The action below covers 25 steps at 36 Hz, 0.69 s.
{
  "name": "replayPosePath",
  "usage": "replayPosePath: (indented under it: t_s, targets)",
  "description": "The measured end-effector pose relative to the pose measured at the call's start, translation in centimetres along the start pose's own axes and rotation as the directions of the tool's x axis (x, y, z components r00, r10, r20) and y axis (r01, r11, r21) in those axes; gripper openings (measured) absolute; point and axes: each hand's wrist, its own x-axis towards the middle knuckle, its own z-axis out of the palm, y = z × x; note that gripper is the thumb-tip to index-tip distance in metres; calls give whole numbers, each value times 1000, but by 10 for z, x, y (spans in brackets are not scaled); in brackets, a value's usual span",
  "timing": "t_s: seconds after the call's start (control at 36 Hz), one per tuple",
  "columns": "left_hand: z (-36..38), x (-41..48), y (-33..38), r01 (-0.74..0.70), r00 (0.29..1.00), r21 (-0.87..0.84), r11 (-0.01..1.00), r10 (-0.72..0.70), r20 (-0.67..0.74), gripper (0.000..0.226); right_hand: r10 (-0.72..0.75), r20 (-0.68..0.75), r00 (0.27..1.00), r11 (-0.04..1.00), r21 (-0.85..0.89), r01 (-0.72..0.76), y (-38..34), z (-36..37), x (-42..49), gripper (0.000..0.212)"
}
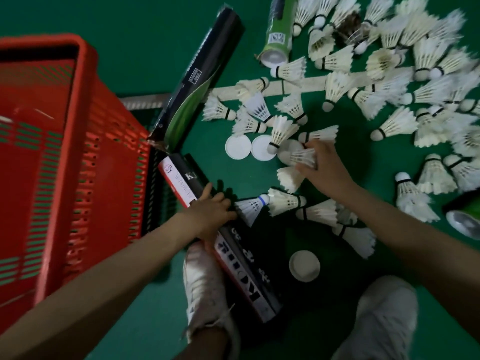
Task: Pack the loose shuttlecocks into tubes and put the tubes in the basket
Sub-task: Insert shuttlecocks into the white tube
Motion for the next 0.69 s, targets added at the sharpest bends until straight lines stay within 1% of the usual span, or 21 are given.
replayPosePath:
  t_s: [0.06,0.14,0.22,0.28,0.36,0.42,0.47,0.56,0.64,0.69]
  targets:
    - [-1,3,0,-63,998,33,997,63,-2,91,4,-23,1000,1000,-8,-4,1,-1,-4,52]
    - [-8,2,-7,-137,989,19,990,138,-47,93,0,-60,998,1000,8,0,2,-7,-10,53]
    - [-23,-4,-12,-151,975,-57,987,140,-173,82,21,-85,996,999,52,-16,2,-22,-19,51]
    - [-34,-11,-14,-150,953,-127,981,109,-281,75,45,-97,994,995,92,-36,2,-34,-25,50]
    - [-56,-19,-15,-144,893,-214,966,34,-449,70,77,-137,988,988,140,-58,5,-55,-35,48]
    - [-75,-22,-14,-110,863,-269,957,-42,-504,71,96,-180,979,985,159,-67,6,-71,-41,51]
    - [-94,-21,-13,-72,847,-334,940,-119,-517,77,106,-237,966,980,190,-61,5,-89,-49,57]
    - [-118,-13,-10,-46,843,-367,929,-160,-513,90,112,-347,931,968,249,-23,3,-114,-57,65]
    - [-140,-6,-2,-14,840,-357,934,-183,-512,92,137,-493,859,959,285,10,1,-137,-62,58]
    - [-152,-4,5,-7,829,-367,930,-200,-522,94,130,-568,813,954,294,53,1,-151,-66,52]
